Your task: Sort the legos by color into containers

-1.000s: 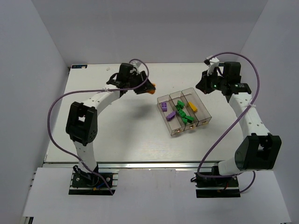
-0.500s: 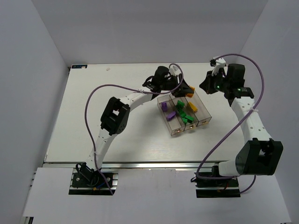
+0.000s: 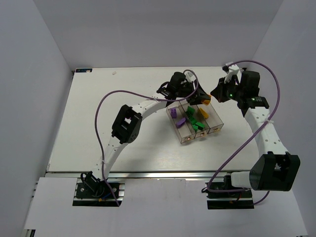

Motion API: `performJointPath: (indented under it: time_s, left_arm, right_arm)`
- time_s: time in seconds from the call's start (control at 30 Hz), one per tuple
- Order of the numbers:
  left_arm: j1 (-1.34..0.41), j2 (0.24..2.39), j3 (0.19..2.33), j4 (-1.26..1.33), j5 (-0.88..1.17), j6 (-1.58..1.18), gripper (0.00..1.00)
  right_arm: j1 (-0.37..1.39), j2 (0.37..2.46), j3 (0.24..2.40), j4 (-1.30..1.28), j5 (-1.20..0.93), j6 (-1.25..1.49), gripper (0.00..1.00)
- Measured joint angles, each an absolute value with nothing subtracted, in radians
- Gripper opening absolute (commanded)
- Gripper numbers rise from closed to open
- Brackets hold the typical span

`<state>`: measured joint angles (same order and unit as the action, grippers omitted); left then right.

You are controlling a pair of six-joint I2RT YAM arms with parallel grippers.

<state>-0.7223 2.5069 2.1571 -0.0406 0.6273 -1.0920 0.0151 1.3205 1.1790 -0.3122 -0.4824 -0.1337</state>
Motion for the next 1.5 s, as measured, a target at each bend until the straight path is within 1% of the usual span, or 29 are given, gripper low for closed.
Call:
performJointPath:
  time_s: [0.1,0.27,0.37,0.53,0.57,0.63,0.7,0.73,0.77,0.8,0.83,0.87,0.9,0.93,1.0,1.03,1.07,1.1,1.13,1.2,1.23,1.37,1.5]
  left_arm:
    - [-0.724,2.514,2.176,-0.056,0.616,-1.090,0.64]
    - [-0.728,2.514,2.176,-0.099,0.605,-1.081,0.67]
    - [-0.729,2.514,2.176,-0.111,0.601,-1.074,0.68]
    - [-0.729,2.514,2.176,-0.126,0.590,-1.061,0.68]
    - [-0.729,2.514,2.176,-0.130,0.589,-1.056,0.66]
    - [-0.723,2.512,2.174,-0.135,0.584,-1.047,0.61]
    - [-0.718,2.495,2.151,-0.140,0.575,-1.032,0.47]
    - [-0.712,2.477,2.125,-0.143,0.567,-1.023,0.36]
    - [-0.706,2.452,2.095,-0.151,0.558,-1.011,0.24]
    - [-0.697,2.423,2.064,-0.160,0.549,-0.995,0.04]
    - [-0.683,2.388,2.032,-0.176,0.538,-0.979,0.00]
    - [-0.667,2.349,2.000,-0.184,0.528,-0.954,0.00]
    - [-0.649,2.300,1.963,-0.197,0.514,-0.929,0.00]
    - [-0.631,2.251,1.930,-0.216,0.503,-0.903,0.08]
    - [-0.590,2.131,1.854,-0.240,0.476,-0.843,0.36]
    - [-0.566,2.054,1.803,-0.255,0.453,-0.810,0.63]
    - [-0.545,1.980,1.758,-0.267,0.433,-0.775,0.71]
    - [-0.527,1.908,1.712,-0.279,0.411,-0.747,0.77]
    - [-0.513,1.826,1.660,-0.292,0.381,-0.719,0.87]
    - [-0.503,1.675,1.563,-0.307,0.330,-0.672,0.90]
    - [-0.504,1.606,1.518,-0.316,0.308,-0.654,0.93]
    - [-0.520,1.380,1.354,-0.333,0.218,-0.582,0.96]
    - [-0.525,1.217,1.195,-0.360,0.141,-0.546,0.97]
  right_arm:
    - [0.015,1.318,1.179,-0.312,-0.489,-0.133,0.00]
    - [0.015,1.306,1.169,-0.311,-0.498,-0.130,0.09]
    - [0.015,1.298,1.163,-0.311,-0.505,-0.130,0.14]
    - [0.015,1.288,1.163,-0.311,-0.514,-0.131,0.17]
    - [0.015,1.285,1.163,-0.311,-0.517,-0.131,0.19]
    - [0.009,1.278,1.163,-0.311,-0.527,-0.133,0.24]
    - [-0.004,1.268,1.163,-0.313,-0.533,-0.136,0.38]
    - [-0.008,1.262,1.163,-0.313,-0.537,-0.138,0.50]
    - [-0.013,1.255,1.162,-0.315,-0.545,-0.139,0.71]
    - [-0.016,1.247,1.161,-0.316,-0.552,-0.141,0.79]
    - [-0.017,1.239,1.159,-0.316,-0.561,-0.142,0.84]
    - [-0.018,1.230,1.154,-0.315,-0.576,-0.146,0.89]
    - [-0.017,1.222,1.149,-0.316,-0.590,-0.148,0.89]
    - [-0.017,1.217,1.147,-0.321,-0.603,-0.148,0.89]
    - [-0.016,1.216,1.147,-0.325,-0.616,-0.138,0.89]
    - [-0.015,1.217,1.147,-0.331,-0.617,-0.131,0.89]
    - [-0.015,1.220,1.147,-0.343,-0.617,-0.122,0.89]
    - [-0.015,1.225,1.147,-0.353,-0.617,-0.115,0.89]
    - [-0.015,1.232,1.148,-0.366,-0.616,-0.110,0.89]
    - [-0.014,1.254,1.150,-0.396,-0.606,-0.101,0.89]
    - [-0.013,1.267,1.151,-0.413,-0.598,-0.096,0.89]
    - [-0.013,1.310,1.168,-0.491,-0.553,-0.087,0.89]
    - [-0.013,1.333,1.214,-0.551,-0.518,-0.092,0.89]
